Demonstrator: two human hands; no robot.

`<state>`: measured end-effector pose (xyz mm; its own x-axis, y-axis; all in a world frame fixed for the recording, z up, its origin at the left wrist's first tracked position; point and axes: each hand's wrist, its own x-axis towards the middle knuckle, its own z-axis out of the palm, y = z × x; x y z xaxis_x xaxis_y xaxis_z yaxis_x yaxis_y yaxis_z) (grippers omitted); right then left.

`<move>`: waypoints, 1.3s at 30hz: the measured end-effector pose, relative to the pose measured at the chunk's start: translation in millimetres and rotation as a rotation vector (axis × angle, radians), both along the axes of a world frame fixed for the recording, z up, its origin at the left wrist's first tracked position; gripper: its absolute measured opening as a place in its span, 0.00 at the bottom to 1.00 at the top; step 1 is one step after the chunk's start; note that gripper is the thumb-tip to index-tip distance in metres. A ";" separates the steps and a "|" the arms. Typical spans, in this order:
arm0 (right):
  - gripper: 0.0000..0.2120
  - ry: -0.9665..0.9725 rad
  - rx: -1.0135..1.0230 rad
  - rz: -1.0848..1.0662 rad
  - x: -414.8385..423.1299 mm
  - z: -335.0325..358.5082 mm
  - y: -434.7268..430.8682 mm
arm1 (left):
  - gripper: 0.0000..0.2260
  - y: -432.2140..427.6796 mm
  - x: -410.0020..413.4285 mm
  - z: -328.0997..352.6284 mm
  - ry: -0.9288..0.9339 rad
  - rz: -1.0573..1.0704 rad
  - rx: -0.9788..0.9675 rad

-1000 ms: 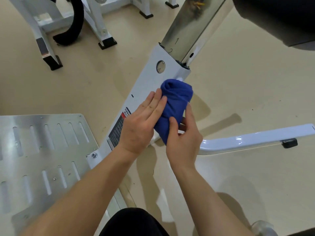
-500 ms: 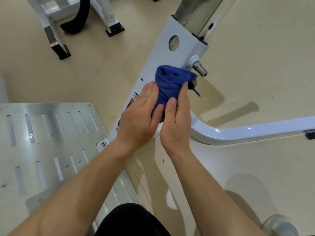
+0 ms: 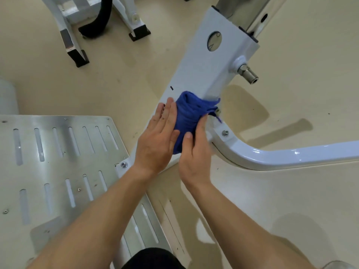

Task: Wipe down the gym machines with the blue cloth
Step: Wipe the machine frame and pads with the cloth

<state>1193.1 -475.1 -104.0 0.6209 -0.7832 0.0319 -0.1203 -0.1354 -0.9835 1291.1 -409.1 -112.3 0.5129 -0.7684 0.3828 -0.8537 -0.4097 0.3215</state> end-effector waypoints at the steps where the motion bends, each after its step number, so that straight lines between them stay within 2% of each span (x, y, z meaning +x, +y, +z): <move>1: 0.28 0.016 0.002 0.017 -1.2 -0.7 3.9 | 0.25 3.6 1.1 0.6 0.003 0.000 0.019; 9: 0.26 -0.043 -0.152 -0.085 -5.5 30.4 -41.8 | 0.31 -43.0 12.2 46.5 -0.046 -0.103 0.007; 12: 0.28 0.051 -0.269 -0.016 -10.9 9.7 -40.6 | 0.31 -31.7 9.1 26.6 -0.060 -0.081 -0.007; 17: 0.29 0.108 -0.242 0.135 -14.3 -32.8 -12.7 | 0.31 3.0 5.0 -24.2 -0.084 0.015 -0.041; 23: 0.31 0.105 -0.315 0.225 -12.8 -82.3 1.9 | 0.29 20.5 -0.1 -70.6 -0.038 0.110 -0.141; 27: 0.30 0.095 -0.411 0.323 -25.2 -107.1 -0.4 | 0.27 39.1 -5.3 -86.2 -0.002 0.152 -0.121; 31: 0.23 -0.028 -0.758 0.191 -36.8 -92.3 -20.7 | 0.27 38.8 -18.4 -76.3 0.100 0.251 -0.115; 34: 0.20 -0.081 -1.195 0.193 -33.0 -58.6 -27.4 | 0.26 36.4 -26.8 -63.4 0.179 0.285 -0.153; 36: 0.19 -0.046 -1.547 0.272 -14.0 -38.5 -43.4 | 0.25 35.8 -26.0 -53.3 0.227 0.278 -0.170; 39: 0.20 0.139 -1.961 0.447 19.0 -8.5 -76.1 | 0.26 34.2 -26.2 -52.1 0.210 0.366 -0.218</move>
<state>1212.1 -551.2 -112.5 0.7971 0.4256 0.4283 0.1717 -0.8398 0.5150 1264.9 -375.0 -164.4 0.8187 -0.4358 0.3739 -0.5728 -0.5752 0.5840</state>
